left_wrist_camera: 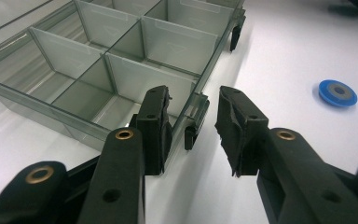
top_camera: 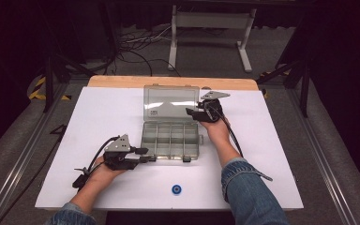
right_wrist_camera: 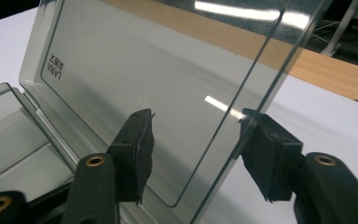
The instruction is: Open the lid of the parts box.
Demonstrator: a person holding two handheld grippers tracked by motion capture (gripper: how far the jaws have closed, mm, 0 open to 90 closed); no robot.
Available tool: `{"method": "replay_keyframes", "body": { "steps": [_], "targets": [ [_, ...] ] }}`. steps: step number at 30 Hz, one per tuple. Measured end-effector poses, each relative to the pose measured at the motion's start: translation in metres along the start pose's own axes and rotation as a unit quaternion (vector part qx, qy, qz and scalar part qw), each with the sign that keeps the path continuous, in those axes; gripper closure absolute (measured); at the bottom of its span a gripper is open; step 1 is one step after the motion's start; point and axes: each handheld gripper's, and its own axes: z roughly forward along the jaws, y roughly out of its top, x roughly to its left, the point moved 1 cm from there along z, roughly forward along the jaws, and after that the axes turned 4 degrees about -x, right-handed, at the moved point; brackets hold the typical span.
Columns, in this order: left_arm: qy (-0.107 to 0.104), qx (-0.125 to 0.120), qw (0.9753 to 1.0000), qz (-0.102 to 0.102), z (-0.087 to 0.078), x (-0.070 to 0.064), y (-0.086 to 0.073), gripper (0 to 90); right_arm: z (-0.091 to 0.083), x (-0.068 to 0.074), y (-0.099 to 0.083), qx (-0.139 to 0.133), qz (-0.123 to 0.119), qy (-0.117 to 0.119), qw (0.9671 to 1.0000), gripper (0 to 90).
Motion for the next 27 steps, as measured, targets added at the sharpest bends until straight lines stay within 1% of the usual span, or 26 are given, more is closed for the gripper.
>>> {"method": "replay_keyframes", "body": {
  "steps": [2,5,7,10,12,18,19,21,24,27],
  "targets": [
    [0.000,0.000,1.0000,0.000,0.000,0.000,0.000,63.5,0.001,0.000,0.000,0.001,-0.001,0.000,1.0000,43.5],
    [0.001,0.001,1.0000,0.000,0.000,0.000,0.000,63.4,0.004,-0.003,-0.002,0.006,0.012,0.006,0.9999,42.2],
    [0.001,0.001,1.0000,0.001,0.000,0.000,0.000,63.3,0.005,-0.003,-0.003,0.009,0.016,0.007,0.9998,41.1],
    [0.001,0.002,1.0000,0.004,0.000,0.000,0.000,63.1,0.008,-0.004,-0.004,0.014,0.017,0.009,0.9997,38.6],
    [0.001,0.001,1.0000,0.003,0.000,0.000,0.000,63.1,0.008,-0.004,-0.005,0.015,0.017,0.009,0.9997,37.8],
    [0.001,0.002,1.0000,0.004,0.000,0.000,0.000,63.0,0.012,-0.005,-0.008,0.024,0.025,0.013,0.9993,34.0],
    [0.001,0.002,1.0000,0.004,0.000,0.000,0.000,63.0,0.013,-0.005,-0.009,0.028,0.031,0.015,0.9990,33.1],
    [0.001,0.002,1.0000,0.005,0.000,0.000,0.000,62.8,0.014,-0.005,-0.010,0.031,0.034,0.017,0.9988,32.0],
    [0.000,0.002,1.0000,0.005,0.000,0.000,0.000,62.6,0.015,-0.006,-0.010,0.034,0.035,0.017,0.9987,30.8],
    [0.000,0.002,1.0000,0.004,0.000,0.000,0.000,62.6,0.016,-0.007,-0.012,0.039,0.043,0.019,0.9982,29.1]
  ]
}}
